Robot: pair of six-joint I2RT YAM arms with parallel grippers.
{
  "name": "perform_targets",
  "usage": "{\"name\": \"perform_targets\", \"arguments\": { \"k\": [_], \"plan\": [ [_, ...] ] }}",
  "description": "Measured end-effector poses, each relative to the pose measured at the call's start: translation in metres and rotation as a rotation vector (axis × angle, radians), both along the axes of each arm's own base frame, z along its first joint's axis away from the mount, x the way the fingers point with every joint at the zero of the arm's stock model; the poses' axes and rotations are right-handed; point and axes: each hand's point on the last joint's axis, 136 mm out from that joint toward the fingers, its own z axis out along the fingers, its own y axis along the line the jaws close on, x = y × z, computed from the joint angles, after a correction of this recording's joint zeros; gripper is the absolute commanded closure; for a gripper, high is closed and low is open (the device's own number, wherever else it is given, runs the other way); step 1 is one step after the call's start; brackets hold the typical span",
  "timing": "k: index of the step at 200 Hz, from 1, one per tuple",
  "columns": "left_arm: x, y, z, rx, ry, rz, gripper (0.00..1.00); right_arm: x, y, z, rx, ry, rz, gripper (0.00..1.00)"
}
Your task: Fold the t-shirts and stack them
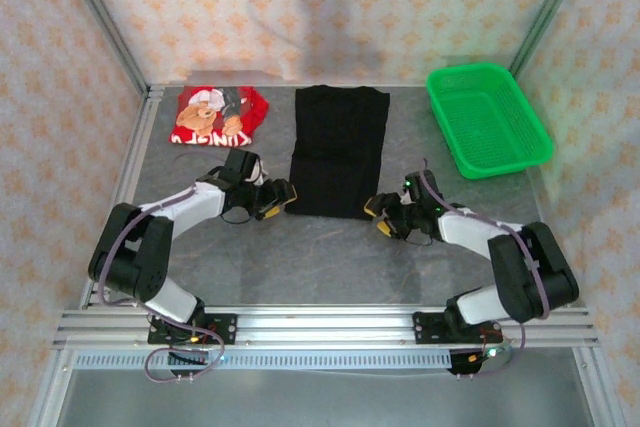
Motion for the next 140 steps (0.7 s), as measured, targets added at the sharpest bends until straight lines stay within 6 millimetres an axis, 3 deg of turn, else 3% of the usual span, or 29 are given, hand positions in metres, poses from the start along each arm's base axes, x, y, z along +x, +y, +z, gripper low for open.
{"name": "perform_targets", "arguments": {
  "k": [62, 119, 140],
  "plan": [
    [0.011, -0.003, -0.031, 0.006, 0.052, 0.014, 0.42, 0.019, 0.015, -0.001, 0.031, -0.011, 0.018, 0.46],
    [0.014, -0.003, -0.035, 0.000, 0.103, 0.033, 0.46, 0.030, 0.021, -0.009, 0.027, 0.008, 0.022, 0.53],
    [0.014, -0.004, -0.036, 0.005, 0.130, 0.040, 0.51, 0.033, 0.022, -0.010, 0.029, 0.004, 0.020, 0.59]
  ]
}}
